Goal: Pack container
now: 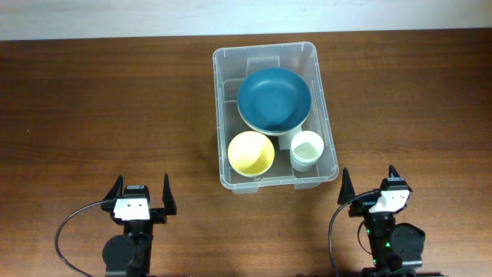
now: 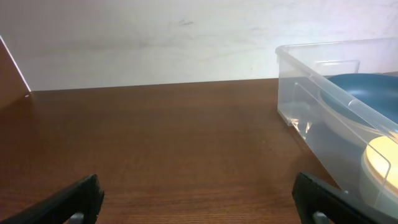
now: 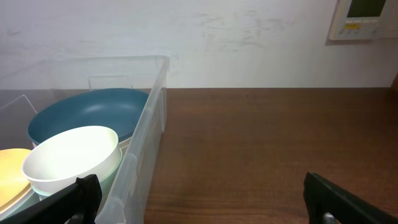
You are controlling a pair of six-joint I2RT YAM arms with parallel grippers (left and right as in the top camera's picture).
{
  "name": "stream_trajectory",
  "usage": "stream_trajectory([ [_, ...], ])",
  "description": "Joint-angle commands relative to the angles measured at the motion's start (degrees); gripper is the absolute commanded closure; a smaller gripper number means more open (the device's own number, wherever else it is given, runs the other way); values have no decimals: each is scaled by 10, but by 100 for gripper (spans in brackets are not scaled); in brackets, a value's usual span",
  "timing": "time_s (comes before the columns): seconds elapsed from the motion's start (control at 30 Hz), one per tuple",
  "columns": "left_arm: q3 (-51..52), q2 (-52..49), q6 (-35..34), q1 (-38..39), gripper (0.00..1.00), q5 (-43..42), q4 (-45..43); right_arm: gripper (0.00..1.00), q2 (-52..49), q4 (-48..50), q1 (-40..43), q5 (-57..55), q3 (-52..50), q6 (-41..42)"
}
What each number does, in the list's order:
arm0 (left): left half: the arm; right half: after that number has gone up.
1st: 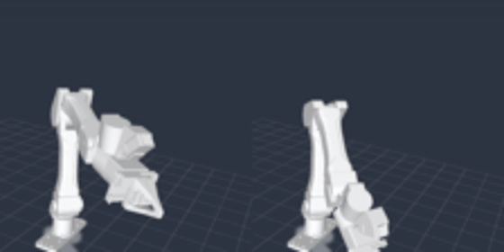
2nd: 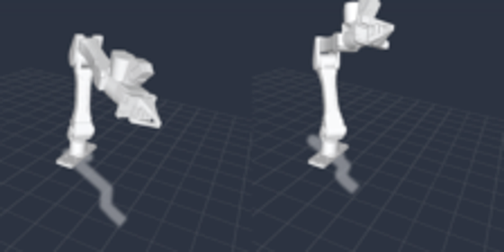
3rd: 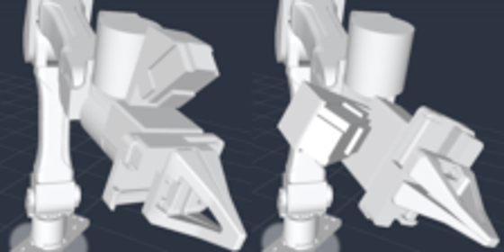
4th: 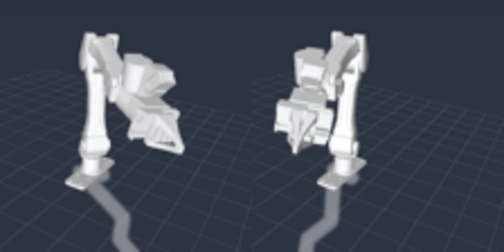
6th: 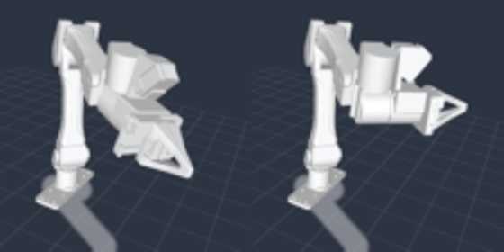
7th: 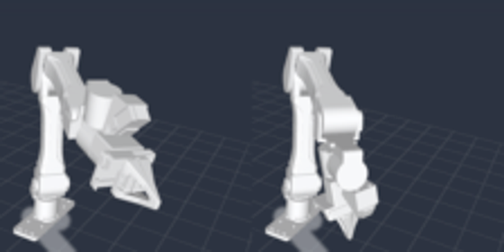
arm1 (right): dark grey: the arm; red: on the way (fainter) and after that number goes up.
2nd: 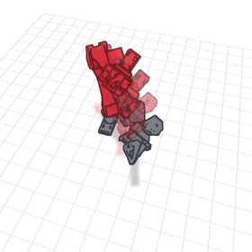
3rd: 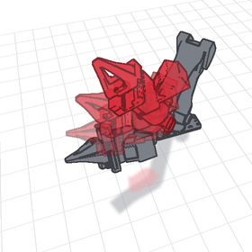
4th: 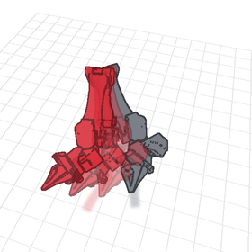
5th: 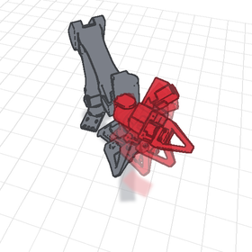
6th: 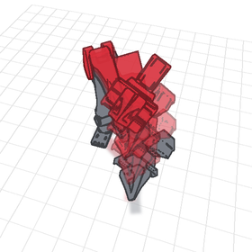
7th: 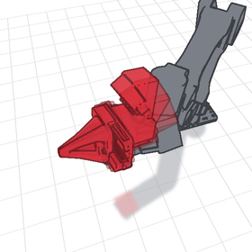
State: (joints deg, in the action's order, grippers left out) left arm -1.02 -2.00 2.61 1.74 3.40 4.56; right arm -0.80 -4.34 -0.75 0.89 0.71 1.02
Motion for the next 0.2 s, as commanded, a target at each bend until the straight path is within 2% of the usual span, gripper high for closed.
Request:
stream_trajectory([
  [0.0,5,6,9,0,1,-6,0,1,6,-2,-3,-3,-4,-3],
  [0.17,5,6,9,0,1,-6,0,1,6,-2,-3,-3,-4,-3],
])
